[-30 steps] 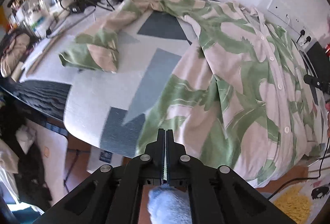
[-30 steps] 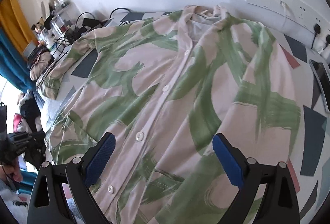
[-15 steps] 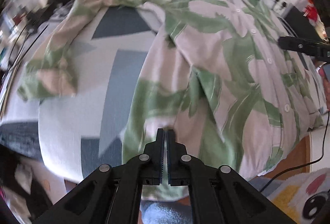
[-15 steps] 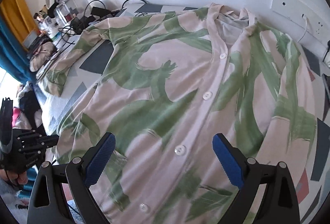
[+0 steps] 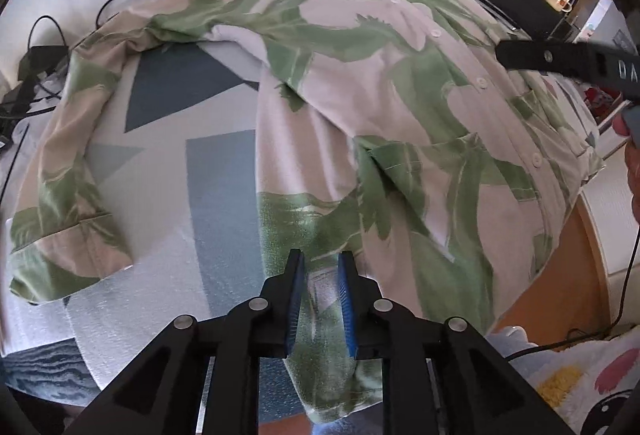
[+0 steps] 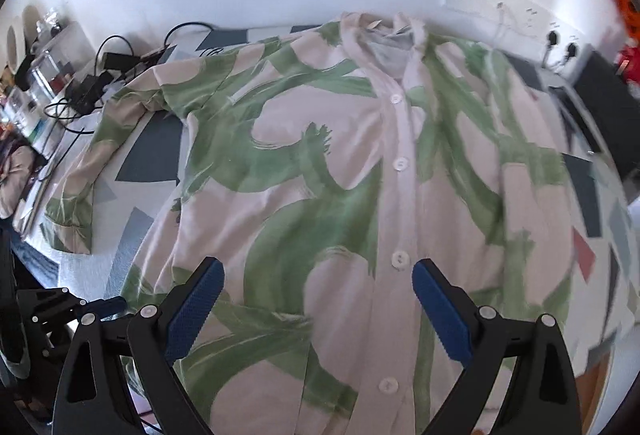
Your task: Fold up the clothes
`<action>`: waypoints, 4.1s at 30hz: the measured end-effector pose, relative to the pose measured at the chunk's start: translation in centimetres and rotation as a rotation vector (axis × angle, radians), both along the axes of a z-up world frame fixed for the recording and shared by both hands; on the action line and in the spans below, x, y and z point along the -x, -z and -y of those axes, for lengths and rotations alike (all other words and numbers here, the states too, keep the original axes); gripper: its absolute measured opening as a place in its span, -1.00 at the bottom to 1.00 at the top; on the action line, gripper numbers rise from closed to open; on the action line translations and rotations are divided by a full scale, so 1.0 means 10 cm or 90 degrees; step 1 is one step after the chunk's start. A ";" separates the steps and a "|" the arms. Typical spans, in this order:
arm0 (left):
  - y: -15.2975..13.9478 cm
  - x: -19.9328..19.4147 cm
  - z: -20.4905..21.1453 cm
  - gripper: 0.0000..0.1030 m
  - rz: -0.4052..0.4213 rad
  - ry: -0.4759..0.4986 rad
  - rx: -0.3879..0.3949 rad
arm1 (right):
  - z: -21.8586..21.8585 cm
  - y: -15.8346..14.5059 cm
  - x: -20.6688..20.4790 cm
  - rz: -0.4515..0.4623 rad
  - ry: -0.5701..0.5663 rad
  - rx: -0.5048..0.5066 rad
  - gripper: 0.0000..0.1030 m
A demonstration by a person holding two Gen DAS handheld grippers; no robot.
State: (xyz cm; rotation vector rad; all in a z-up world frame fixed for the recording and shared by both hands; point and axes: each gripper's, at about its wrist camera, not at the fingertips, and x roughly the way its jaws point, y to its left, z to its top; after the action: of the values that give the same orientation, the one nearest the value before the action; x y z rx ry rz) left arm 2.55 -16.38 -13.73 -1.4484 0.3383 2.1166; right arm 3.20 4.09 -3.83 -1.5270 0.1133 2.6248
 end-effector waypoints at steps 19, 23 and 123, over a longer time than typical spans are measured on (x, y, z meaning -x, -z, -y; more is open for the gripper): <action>-0.07 -0.18 0.04 -0.97 -0.038 -0.147 -0.062 | -0.49 0.32 -0.08 0.040 -0.070 -0.008 0.86; -0.14 -0.20 0.23 -0.97 -0.039 -0.193 -0.080 | -0.60 0.40 -0.08 0.051 -0.085 0.028 0.86; -0.14 -0.59 0.92 -1.00 -0.081 -0.254 -0.129 | 0.78 0.11 2.53 0.062 -0.313 0.116 -0.05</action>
State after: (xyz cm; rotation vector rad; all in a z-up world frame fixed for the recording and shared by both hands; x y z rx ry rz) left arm 8.49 -25.58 -12.35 -1.3505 -0.1318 2.4789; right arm -22.06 -3.68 -4.89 -1.9558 -0.0394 2.9640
